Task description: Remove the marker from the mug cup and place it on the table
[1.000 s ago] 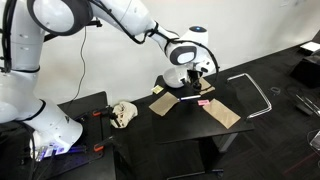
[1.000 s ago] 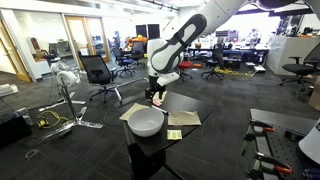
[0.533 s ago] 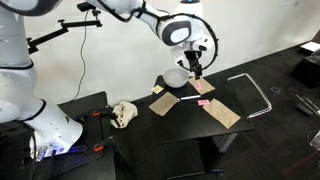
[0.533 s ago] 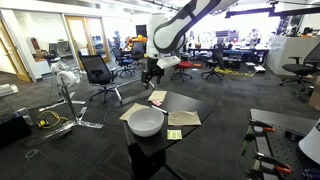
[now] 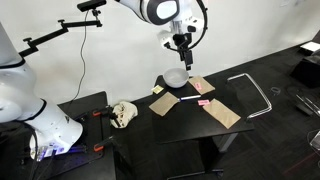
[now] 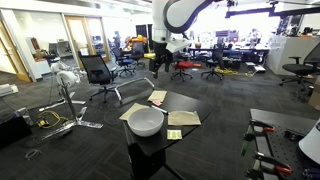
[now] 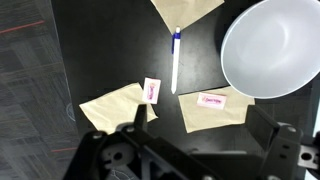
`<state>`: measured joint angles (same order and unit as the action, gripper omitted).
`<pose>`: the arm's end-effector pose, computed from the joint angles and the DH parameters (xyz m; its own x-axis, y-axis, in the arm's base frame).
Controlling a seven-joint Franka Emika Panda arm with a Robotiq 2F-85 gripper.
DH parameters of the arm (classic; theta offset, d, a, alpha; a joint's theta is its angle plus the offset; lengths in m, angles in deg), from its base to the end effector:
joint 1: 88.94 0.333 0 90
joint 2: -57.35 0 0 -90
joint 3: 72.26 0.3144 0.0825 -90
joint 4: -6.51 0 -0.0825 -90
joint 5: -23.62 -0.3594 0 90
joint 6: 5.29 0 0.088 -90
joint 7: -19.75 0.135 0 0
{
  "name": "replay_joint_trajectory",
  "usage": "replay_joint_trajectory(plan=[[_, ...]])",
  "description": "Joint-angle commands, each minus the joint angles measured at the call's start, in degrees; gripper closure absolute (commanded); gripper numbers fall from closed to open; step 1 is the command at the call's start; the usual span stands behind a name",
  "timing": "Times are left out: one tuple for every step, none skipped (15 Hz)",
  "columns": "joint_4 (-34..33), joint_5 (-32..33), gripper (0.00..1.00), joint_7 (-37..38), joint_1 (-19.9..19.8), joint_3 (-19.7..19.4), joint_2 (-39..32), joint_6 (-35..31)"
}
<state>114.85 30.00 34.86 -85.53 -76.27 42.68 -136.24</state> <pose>0.6116 -0.0093 0.3688 0.9682 -0.1939 0.1583 -0.2072 -0.9756 0.0720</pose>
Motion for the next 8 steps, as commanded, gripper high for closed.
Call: replay_joint_trajectory(plan=[[-0.1,0.1,0.0,0.0,-0.5,0.6,0.0,0.2],[-0.1,0.1,0.0,0.0,-0.5,0.6,-0.1,0.1],[-0.1,0.1,0.0,0.0,-0.5,0.5,-0.4,0.1],[-0.1,0.1,0.0,0.0,-0.5,0.5,-0.7,0.0],[-0.1,0.1,0.0,0.0,-0.5,0.5,-0.8,0.0],[-0.1,0.1,0.0,0.0,-0.5,0.5,-0.8,0.0],[-0.2,0.1,0.0,0.0,-0.5,0.5,-0.8,0.0],[-0.2,0.1,0.0,0.0,-0.5,0.5,-0.8,0.0]])
